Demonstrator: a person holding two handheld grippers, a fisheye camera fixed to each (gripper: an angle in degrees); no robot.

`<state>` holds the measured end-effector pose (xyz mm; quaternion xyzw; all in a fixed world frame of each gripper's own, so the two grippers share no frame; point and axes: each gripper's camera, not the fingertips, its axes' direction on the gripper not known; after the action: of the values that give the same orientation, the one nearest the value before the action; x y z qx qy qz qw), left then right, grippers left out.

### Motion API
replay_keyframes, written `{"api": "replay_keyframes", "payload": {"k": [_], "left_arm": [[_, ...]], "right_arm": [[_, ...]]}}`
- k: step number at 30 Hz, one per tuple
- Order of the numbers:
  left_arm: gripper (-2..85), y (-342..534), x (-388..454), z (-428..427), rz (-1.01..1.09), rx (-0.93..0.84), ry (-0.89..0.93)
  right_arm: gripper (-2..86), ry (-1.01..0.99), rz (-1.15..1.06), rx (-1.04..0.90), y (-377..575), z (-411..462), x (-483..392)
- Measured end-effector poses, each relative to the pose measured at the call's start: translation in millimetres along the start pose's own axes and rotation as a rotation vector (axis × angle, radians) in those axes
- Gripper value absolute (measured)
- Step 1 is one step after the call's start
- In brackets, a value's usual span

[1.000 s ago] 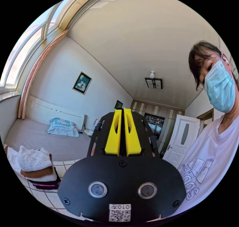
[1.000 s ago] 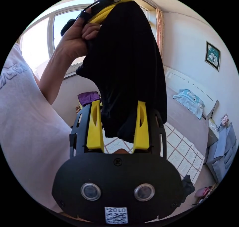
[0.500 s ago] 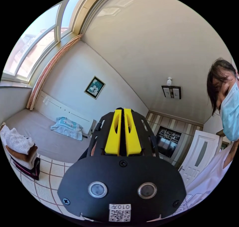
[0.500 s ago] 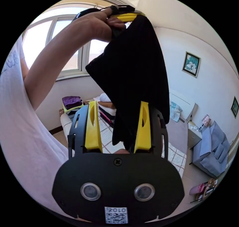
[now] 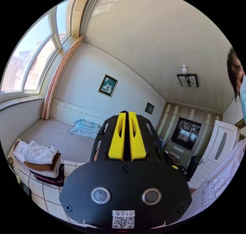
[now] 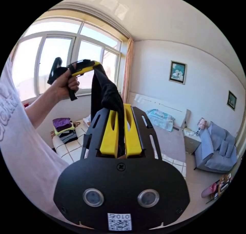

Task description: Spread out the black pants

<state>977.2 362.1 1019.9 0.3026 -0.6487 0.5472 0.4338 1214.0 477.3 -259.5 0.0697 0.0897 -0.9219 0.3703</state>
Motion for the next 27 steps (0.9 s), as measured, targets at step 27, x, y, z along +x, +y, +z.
{"api": "replay_keyframes", "payload": {"k": [27], "left_arm": [[15.4, 171.7, 61.2, 87.1, 0.506, -0.45, 0.15]], "right_arm": [[2.2, -0.002, -0.486, -0.341, -236.5, 34.5, -208.1]]}}
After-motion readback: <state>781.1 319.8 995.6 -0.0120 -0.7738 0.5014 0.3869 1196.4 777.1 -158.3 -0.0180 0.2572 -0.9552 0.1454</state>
